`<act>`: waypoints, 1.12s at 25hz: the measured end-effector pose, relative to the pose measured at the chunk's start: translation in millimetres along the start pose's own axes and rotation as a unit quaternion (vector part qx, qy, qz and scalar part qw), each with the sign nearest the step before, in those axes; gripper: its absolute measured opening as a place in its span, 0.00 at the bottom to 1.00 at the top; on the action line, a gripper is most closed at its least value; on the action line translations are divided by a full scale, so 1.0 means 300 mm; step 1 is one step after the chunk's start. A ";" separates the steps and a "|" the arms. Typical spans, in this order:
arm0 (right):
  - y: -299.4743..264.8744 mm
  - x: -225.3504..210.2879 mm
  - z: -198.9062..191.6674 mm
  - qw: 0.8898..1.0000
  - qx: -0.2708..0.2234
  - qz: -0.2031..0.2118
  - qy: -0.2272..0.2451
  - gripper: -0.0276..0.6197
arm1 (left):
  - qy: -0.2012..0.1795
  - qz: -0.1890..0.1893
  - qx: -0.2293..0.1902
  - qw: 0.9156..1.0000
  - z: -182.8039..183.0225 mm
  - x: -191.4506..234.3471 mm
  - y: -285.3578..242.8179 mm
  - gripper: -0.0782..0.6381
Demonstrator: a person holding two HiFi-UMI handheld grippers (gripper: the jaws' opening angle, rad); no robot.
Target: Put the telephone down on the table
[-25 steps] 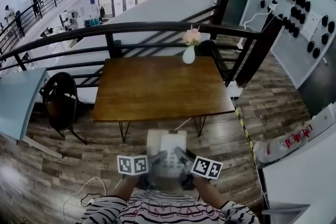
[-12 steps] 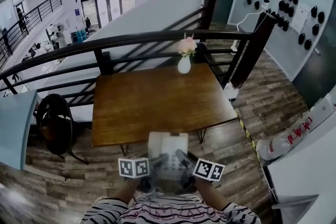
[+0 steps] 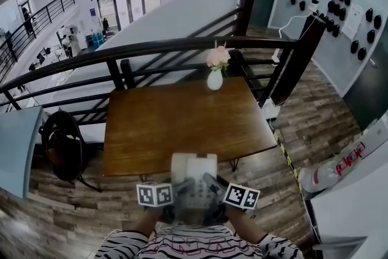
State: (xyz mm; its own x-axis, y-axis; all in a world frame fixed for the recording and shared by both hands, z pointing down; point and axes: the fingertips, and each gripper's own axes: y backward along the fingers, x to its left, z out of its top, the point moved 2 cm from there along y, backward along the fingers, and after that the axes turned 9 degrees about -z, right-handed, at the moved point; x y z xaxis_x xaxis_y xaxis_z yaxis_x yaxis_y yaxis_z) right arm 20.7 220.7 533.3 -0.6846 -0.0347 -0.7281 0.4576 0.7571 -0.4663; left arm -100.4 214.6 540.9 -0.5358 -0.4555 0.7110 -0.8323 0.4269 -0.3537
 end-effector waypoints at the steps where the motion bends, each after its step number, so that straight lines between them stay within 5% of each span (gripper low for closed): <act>1: -0.014 -0.010 0.027 1.000 0.005 0.003 0.003 0.41 | 0.003 0.004 -0.004 1.000 0.014 0.003 -0.022 0.64; 16: -0.183 -0.249 0.553 0.996 0.060 0.051 0.047 0.40 | 0.024 0.049 -0.065 0.996 0.271 -0.028 -0.511 0.64; 28: -0.304 -0.333 0.669 0.992 0.104 0.056 0.051 0.40 | 0.061 0.076 -0.077 0.992 0.330 0.035 -0.649 0.64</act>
State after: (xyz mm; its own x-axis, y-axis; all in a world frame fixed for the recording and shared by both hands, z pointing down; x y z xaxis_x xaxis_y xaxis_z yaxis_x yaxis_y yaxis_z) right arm 161.3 24.0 547.8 -0.6716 0.1171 -0.7316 0.6346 0.6006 -0.4864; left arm 42.0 49.4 557.2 -0.6244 -0.2824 0.7283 -0.7063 0.6023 -0.3720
